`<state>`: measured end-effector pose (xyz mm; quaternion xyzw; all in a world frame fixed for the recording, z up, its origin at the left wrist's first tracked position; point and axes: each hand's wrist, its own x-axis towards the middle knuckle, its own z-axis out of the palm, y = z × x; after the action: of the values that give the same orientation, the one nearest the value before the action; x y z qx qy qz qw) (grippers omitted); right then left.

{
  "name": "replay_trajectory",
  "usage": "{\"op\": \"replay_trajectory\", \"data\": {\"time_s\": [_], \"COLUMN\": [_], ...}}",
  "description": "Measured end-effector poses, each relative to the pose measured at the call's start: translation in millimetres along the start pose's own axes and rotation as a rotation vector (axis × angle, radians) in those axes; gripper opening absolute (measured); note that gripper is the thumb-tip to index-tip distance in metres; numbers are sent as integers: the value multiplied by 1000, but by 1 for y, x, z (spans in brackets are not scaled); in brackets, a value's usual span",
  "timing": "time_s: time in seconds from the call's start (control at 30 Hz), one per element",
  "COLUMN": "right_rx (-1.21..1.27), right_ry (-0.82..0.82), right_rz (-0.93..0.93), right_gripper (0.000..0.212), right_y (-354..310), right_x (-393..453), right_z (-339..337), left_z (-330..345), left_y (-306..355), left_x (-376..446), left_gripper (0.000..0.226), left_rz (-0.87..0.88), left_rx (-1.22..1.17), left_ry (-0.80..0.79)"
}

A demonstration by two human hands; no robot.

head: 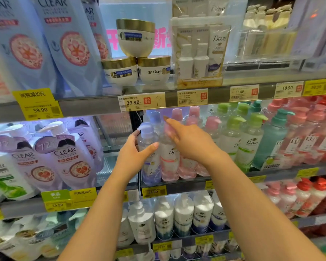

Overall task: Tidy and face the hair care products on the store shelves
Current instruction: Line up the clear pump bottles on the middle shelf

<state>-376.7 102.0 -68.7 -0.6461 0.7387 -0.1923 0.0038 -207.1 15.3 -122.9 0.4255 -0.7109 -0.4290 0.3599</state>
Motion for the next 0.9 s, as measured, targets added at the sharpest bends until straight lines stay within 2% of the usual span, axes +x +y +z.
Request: {"op": "replay_trajectory", "data": {"time_s": [0.13, 0.23, 0.33, 0.4, 0.47, 0.53, 0.67, 0.8, 0.9], "right_rx": [94, 230, 476, 552, 447, 343, 315, 362, 353], "right_ry": [-46, -10, 152, 283, 367, 327, 123, 14, -7], "right_rz": [26, 32, 72, 159, 217, 223, 158, 143, 107], "right_gripper": [57, 58, 33, 12, 7, 10, 32, 50, 69], "right_y": [5, 12, 24, 35, 48, 55, 58, 60, 61], "right_x": [-4, -8, -16, -24, -29, -30, -24, -13, -8], "right_z": [-5, -9, -17, -25, -29, -28, -17, -11, -7], "left_z": [6, 13, 21, 27, 38, 49, 68, 74, 75], "left_y": [4, 11, 15, 17, 20, 26, 39, 43, 39], "left_x": [-10, -22, -40, -48, -50, -46, -34, -26, -21], "left_gripper": [82, 76, 51, 33, 22, 19, 35, 44, 45], "left_rz": [4, 43, 139, 319, 471, 492, 335, 192, 183], "left_rx": [128, 233, 298, 339, 385, 415, 541, 679, 760], "left_ry": [137, 302, 488, 552, 514, 399, 200, 126, 134]}}
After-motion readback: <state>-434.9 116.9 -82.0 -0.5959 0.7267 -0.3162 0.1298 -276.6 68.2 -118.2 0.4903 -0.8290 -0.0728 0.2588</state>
